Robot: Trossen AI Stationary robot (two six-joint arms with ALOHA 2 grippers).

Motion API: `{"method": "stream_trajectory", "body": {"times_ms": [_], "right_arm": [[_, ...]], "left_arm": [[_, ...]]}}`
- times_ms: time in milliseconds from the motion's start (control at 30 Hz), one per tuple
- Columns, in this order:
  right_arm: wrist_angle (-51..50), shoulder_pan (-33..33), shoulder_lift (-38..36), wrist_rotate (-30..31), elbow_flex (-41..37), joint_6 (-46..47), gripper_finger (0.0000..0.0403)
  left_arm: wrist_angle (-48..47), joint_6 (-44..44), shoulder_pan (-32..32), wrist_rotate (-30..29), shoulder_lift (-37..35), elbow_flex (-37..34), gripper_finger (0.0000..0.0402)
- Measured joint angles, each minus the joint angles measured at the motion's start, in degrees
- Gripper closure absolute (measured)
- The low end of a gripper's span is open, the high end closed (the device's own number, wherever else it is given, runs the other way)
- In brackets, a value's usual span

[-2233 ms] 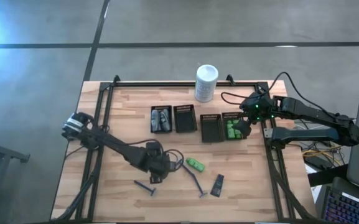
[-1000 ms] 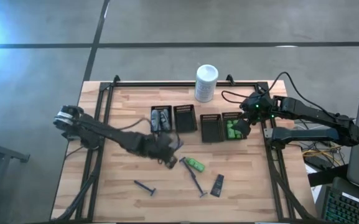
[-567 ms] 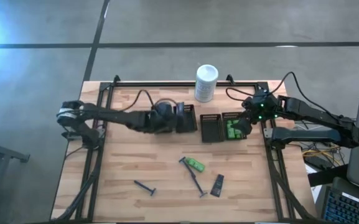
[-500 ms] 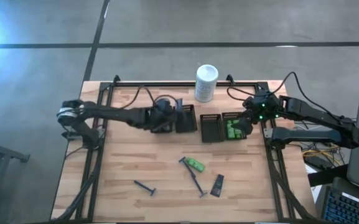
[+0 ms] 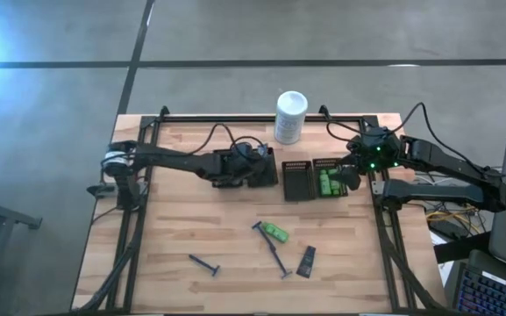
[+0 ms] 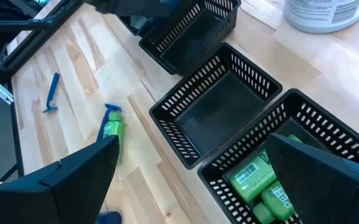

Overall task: Pick & Place Travel size toiletries
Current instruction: Put the blue shave cream into the middle left black bin, then put the blue razor into the middle right black bin

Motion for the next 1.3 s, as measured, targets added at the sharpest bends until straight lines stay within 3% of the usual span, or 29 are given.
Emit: {"method": "stream_trajectory", "body": {"times_ms": [233, 633, 733, 833, 1000, 1133, 1300], "right_arm": [[-0.08, 0.01, -0.11, 0.11, 0.00, -0.22, 0.0003], [-0.52, 0.00, -0.11, 0.11, -0.04, -2.10, 0.0003], [-0.76, 0.00, -0.11, 0.09, -0.04, -2.65, 0.0003], [-1.69, 0.00, -0.11, 0.09, -0.07, -2.78, 0.0003], [-2.43, 0.01, -0.05, 0.08, -0.15, -3.03, 0.0003], [-3.12, 0.00, 0.00, 0.04, -0.24, -3.26, 0.0003], [-3.50, 0.00, -0.02, 0.00, -0.34, -3.26, 0.0003]], "left_arm": [[-3.34, -0.09, 0.04, -0.03, 4.14, 4.63, 0.0261], [-5.44, -1.98, -0.06, 0.83, 4.25, 4.15, 0.0216], [-5.51, 1.43, -0.62, 2.66, 4.02, 5.16, 0.0211], [-5.66, 10.95, -2.29, 4.90, 3.10, 7.70, 0.0210], [-8.41, 42.31, -7.13, 15.17, 1.77, 12.82, 0.0212], [-26.30, 61.70, -12.74, 22.60, 1.80, 16.59, 0.0211], [-46.08, 68.83, -21.00, 24.36, 1.86, 16.33, 0.0211]]}}
